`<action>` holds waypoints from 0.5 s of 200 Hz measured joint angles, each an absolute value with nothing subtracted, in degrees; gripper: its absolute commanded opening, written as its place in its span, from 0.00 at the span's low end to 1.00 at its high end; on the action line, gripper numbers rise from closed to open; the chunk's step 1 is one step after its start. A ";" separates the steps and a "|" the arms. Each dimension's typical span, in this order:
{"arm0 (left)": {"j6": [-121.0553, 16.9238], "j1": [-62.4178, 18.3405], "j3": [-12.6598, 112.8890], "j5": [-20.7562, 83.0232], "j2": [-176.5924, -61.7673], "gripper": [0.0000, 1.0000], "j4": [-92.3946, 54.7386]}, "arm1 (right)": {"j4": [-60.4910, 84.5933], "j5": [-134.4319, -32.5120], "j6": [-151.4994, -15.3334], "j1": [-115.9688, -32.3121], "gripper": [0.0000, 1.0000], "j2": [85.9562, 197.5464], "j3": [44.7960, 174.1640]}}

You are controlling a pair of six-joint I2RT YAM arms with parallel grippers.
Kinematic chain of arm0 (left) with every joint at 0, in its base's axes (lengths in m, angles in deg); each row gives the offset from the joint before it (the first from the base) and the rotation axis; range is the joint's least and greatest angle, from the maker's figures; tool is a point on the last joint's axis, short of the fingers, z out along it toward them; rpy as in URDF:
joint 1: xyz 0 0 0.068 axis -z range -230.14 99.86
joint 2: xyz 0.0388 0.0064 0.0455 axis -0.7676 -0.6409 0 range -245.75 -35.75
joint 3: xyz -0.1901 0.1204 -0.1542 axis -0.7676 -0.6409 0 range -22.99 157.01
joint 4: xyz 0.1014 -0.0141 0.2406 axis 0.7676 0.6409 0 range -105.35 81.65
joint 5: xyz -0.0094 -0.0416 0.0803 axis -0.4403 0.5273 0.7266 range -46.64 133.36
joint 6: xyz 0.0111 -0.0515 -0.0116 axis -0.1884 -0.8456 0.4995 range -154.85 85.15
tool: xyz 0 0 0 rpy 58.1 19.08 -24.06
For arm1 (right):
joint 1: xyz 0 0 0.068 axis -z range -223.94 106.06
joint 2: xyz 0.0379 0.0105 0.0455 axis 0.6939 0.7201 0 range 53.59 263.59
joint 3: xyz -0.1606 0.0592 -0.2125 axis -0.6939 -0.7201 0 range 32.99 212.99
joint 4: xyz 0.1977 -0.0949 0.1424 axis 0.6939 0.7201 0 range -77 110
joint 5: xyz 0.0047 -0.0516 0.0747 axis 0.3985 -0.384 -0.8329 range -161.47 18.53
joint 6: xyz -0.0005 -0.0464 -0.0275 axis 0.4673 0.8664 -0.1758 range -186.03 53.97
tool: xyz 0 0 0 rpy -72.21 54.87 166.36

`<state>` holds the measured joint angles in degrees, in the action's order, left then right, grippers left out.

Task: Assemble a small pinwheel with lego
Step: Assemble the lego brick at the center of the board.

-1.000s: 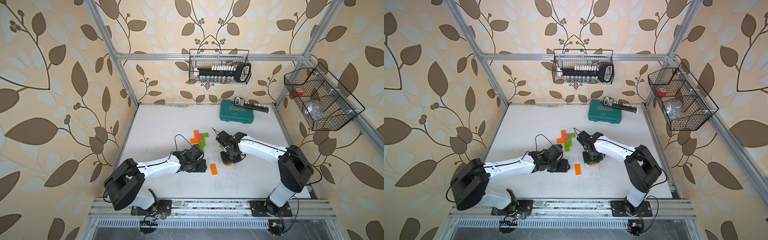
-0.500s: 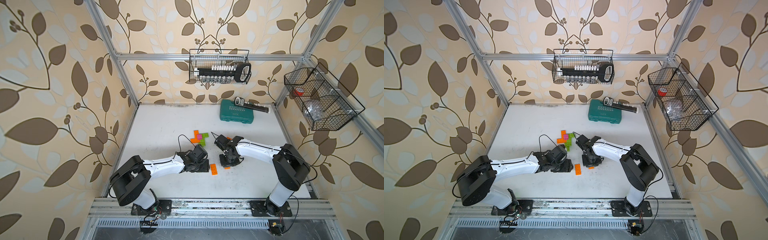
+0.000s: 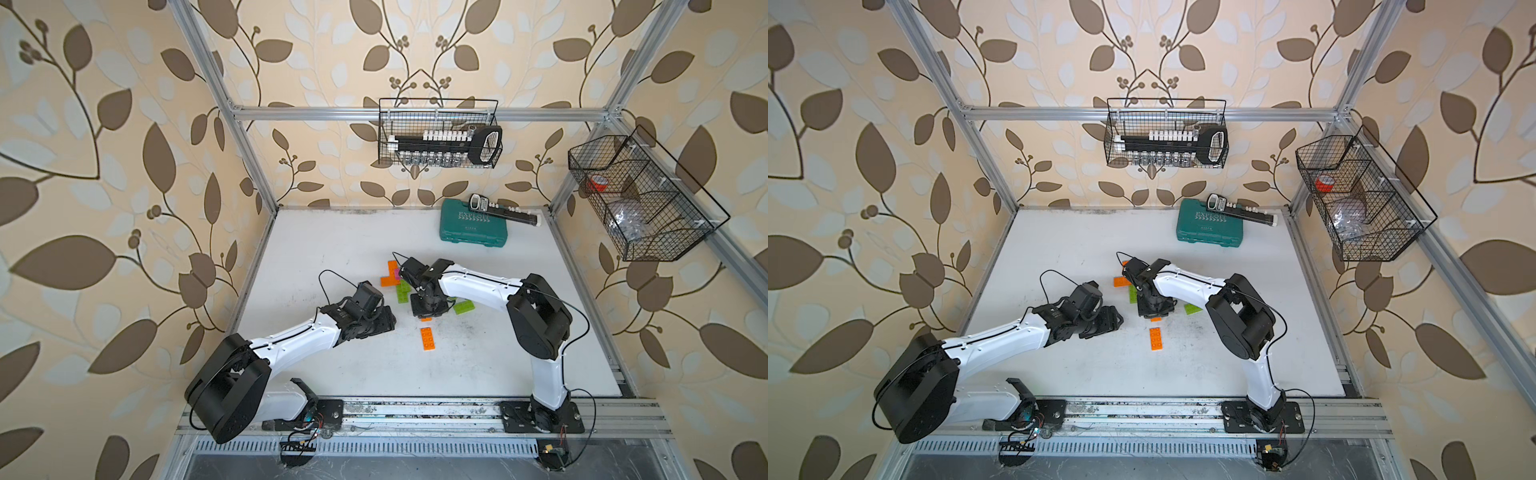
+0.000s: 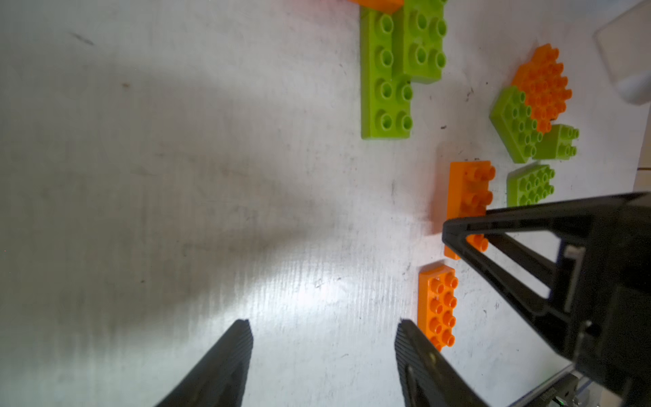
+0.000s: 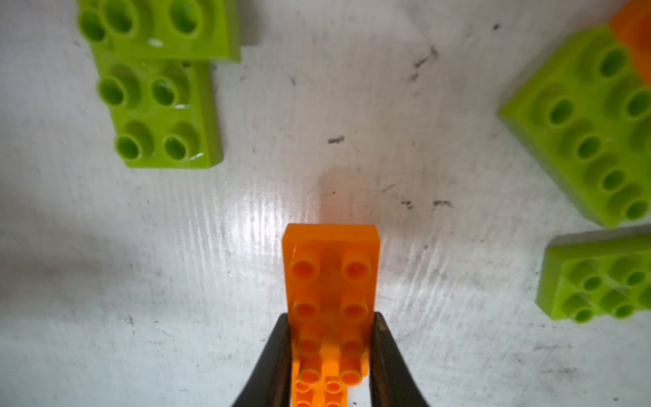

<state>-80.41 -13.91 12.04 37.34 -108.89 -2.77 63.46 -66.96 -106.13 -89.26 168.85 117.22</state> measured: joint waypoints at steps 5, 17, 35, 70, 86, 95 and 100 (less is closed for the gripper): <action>-80.38 -14.41 11.80 37.25 -108.33 0.68 -2.61 | 63.61 -66.96 -106.35 -89.56 0.26 169.18 117.41; -80.23 -15.05 11.51 37.06 -107.34 0.68 -2.42 | 64.05 -66.98 -106.81 -90.31 0.27 169.70 117.48; -80.17 -15.33 11.47 36.29 -106.71 0.68 -2.37 | 64.66 -66.96 -107.29 -90.81 0.27 170.16 117.48; -80.14 -15.33 11.31 35.81 -106.67 0.67 -2.35 | 65.05 -66.96 -108.07 -90.85 0.26 170.25 117.46; -80.14 -15.33 11.31 35.81 -106.67 0.67 -2.37 | 65.10 -66.98 -108.29 -90.85 0.26 170.25 117.43; -80.14 -15.33 11.31 35.79 -106.67 0.67 -2.35 | 65.08 -66.98 -108.45 -90.85 0.27 170.25 117.41; -80.12 -15.33 11.31 35.79 -106.67 0.68 -2.37 | 65.08 -66.98 -108.45 -90.85 0.27 170.25 117.41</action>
<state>-80.12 -15.33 11.31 35.79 -106.67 -2.37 65.08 -66.98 -108.45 -90.85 170.25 117.41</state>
